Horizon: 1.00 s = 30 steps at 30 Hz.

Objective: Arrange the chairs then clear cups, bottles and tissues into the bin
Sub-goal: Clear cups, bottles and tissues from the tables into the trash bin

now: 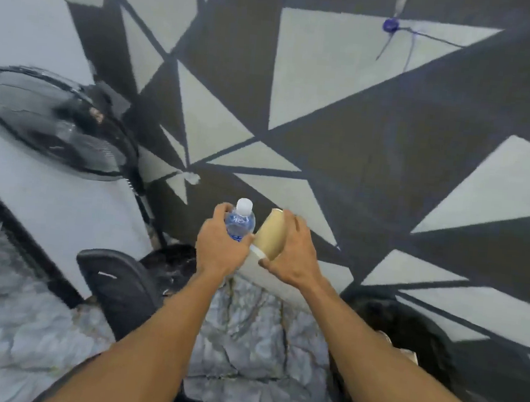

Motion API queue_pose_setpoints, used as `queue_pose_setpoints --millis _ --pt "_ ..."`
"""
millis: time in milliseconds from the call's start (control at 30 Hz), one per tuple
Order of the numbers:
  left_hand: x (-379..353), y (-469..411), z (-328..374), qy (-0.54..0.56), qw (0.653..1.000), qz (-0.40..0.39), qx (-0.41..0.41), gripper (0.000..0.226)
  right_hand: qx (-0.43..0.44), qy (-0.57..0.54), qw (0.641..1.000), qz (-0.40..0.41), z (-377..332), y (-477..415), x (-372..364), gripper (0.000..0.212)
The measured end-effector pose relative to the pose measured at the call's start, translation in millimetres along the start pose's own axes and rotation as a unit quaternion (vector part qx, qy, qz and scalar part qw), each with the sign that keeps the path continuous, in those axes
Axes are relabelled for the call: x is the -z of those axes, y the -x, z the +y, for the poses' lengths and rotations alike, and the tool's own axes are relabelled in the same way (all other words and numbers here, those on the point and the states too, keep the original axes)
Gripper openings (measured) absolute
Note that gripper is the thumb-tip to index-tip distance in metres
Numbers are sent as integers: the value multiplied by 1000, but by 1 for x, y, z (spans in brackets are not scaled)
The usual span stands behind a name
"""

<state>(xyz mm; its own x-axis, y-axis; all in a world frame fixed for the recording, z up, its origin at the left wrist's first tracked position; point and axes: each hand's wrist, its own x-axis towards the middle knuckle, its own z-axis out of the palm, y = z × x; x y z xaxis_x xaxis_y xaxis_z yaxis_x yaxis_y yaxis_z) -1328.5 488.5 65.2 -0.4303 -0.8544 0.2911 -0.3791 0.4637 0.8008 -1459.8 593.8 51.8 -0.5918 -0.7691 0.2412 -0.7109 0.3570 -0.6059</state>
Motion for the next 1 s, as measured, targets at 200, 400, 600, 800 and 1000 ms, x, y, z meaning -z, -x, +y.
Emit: queue_pose_setpoints --millis 200,400,600,800,1000 --pt "-141 -4 43 45 984 -166 -45 64 -157 44 986 38 121 23 61 120" --pt "-241 23 73 68 949 -302 -69 59 -280 82 956 38 212 85 101 118" --pt "-320 53 91 51 921 -382 -59 61 -381 82 921 30 281 124 119 127" --pt "-392 67 99 13 910 -414 -24 59 -402 67 913 -26 349 120 128 128" --pt "-460 63 100 -18 909 -416 27 57 -374 85 913 -140 423 108 101 131"
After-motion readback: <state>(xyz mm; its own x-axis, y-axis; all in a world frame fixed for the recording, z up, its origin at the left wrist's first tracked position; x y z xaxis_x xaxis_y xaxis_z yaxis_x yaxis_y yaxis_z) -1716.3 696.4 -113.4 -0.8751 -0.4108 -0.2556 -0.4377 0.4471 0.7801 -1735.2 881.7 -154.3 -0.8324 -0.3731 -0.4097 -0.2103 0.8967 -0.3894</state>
